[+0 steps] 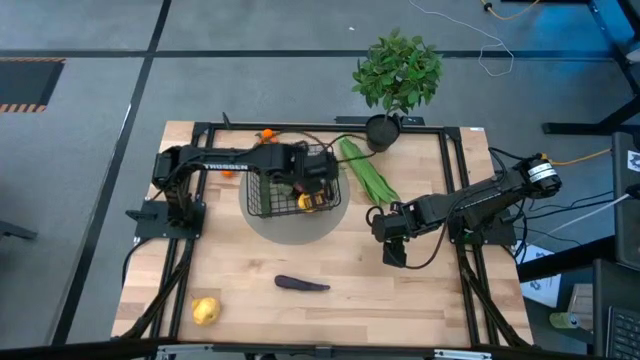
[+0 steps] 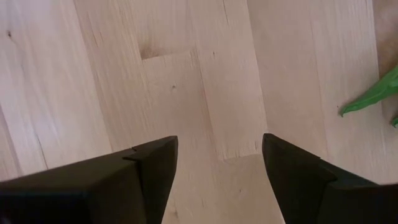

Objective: Build produce basket
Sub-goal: Put the pink dragonfruit into the black wire basket

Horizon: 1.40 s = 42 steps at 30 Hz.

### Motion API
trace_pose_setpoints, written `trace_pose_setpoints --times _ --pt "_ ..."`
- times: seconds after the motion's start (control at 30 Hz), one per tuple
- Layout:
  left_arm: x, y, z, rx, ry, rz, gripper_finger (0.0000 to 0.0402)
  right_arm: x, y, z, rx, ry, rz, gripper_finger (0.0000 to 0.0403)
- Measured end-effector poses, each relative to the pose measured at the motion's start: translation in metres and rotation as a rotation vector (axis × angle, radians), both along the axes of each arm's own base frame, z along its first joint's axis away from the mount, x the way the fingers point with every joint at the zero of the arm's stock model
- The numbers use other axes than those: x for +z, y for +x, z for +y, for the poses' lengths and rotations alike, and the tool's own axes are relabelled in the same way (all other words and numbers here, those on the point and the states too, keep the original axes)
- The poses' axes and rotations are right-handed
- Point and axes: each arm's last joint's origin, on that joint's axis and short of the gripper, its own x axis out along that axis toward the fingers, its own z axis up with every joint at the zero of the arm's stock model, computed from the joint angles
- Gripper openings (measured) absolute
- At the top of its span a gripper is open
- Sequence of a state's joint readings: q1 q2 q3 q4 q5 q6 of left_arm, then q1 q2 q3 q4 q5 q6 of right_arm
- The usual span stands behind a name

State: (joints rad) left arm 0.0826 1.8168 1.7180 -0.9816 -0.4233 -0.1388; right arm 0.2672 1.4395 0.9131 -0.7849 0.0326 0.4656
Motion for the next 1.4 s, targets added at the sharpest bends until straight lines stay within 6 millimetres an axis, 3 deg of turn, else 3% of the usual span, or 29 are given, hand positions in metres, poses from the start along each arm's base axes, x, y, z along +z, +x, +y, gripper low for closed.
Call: trace_pose_setpoints --times 0.27,0.43,0.67,1.13,1.4 --pt "0.002 0.000 0.038 0.033 -0.041 -0.056 0.0137 0.000 0.000 0.000 -0.001 0.000 0.000 0.0222" --pt "-0.010 0.006 0.047 0.022 -0.110 -0.048 0.0137 0.000 0.000 0.000 -0.001 0.000 0.001 0.0222" --pt "-0.031 0.008 0.047 0.040 -0.127 0.075 0.0137 0.000 -0.001 0.000 0.000 -0.002 0.005 0.0222" --pt "-0.032 -0.026 0.042 0.269 -0.101 0.332 0.0137 0.000 -0.001 0.000 0.000 -0.003 0.011 0.0222" --pt "-0.030 -0.030 0.020 0.272 -0.070 0.378 0.0137 0.000 -0.001 0.000 0.001 -0.004 0.011 0.0222"
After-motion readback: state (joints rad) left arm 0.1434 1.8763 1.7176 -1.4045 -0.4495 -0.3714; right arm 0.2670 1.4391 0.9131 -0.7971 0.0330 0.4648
